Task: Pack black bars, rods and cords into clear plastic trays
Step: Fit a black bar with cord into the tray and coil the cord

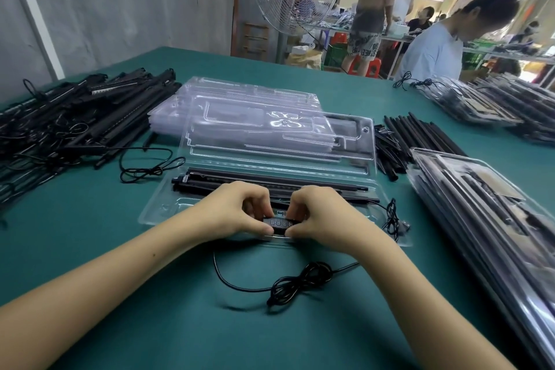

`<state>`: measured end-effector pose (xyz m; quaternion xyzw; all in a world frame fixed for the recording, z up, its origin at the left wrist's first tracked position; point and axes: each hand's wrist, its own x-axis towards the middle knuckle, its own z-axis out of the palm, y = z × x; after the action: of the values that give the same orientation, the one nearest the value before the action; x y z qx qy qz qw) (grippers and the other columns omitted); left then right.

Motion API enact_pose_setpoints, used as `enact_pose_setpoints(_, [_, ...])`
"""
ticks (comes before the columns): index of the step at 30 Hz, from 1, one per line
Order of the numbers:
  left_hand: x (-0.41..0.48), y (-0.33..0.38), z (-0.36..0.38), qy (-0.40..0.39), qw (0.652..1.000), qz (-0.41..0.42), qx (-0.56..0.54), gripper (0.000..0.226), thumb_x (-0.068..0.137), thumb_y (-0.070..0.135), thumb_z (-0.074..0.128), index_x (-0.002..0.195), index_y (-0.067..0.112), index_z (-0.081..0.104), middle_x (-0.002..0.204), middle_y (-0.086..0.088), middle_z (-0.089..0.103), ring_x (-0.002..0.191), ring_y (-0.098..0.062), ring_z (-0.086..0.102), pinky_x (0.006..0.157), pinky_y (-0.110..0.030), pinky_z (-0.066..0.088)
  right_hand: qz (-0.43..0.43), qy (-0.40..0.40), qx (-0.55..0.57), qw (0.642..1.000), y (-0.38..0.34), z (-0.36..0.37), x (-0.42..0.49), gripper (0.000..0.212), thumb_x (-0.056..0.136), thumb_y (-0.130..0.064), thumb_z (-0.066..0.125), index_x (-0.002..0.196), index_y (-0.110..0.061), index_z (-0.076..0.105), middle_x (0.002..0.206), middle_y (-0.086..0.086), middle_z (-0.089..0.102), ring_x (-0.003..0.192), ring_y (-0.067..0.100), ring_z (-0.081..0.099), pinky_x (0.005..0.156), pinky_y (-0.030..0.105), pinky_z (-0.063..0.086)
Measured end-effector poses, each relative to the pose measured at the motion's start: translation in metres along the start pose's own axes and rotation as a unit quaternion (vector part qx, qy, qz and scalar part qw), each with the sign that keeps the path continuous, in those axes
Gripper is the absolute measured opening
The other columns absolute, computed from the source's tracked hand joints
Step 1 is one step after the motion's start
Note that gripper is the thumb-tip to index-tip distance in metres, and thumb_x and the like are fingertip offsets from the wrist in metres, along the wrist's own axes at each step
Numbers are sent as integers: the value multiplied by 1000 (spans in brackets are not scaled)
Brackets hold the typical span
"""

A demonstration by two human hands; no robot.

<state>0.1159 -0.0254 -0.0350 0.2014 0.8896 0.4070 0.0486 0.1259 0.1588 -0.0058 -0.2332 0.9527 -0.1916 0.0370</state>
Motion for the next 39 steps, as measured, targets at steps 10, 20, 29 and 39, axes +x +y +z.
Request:
enact_pose_setpoints(10, [0, 0, 0, 24, 996, 34, 77, 19, 77, 33, 75, 63, 38, 63, 71, 7, 67, 65, 1, 56, 59, -10, 40, 1, 19, 58, 998, 9, 1, -1, 16, 80, -22, 74, 94, -15, 76, 64, -14, 48, 58, -4, 45, 55, 3, 35])
enact_pose_setpoints(20, [-7, 2, 3, 27, 981, 85, 173, 8, 87, 36, 63, 92, 31, 61, 76, 17, 54, 71, 0, 52, 66, -17, 42, 45, 81, -16, 996, 19, -10, -11, 26, 89, -9, 55, 105, -19, 73, 97, -5, 65, 91, 14, 57, 76, 19, 43])
enact_pose_setpoints(29, [16, 35, -5, -22, 958, 77, 276, 15, 95, 32, 48, 105, 28, 60, 99, 16, 54, 88, -2, 52, 81, -25, 46, 300, -103, -140, 938, 70, -52, -48, 42, 88, -1, 36, 126, -19, 43, 126, 11, 37, 94, 26, 48, 81, 31, 42])
enact_pose_setpoints(39, [65, 52, 30, -70, 942, 103, 311, 26, 98, 23, 43, 116, 26, 62, 114, 6, 56, 106, -13, 53, 83, -27, 42, 337, -76, -120, 931, 66, -57, -44, 21, 81, 4, 42, 65, -9, 39, 64, 6, 40, 57, 18, 38, 44, 22, 27])
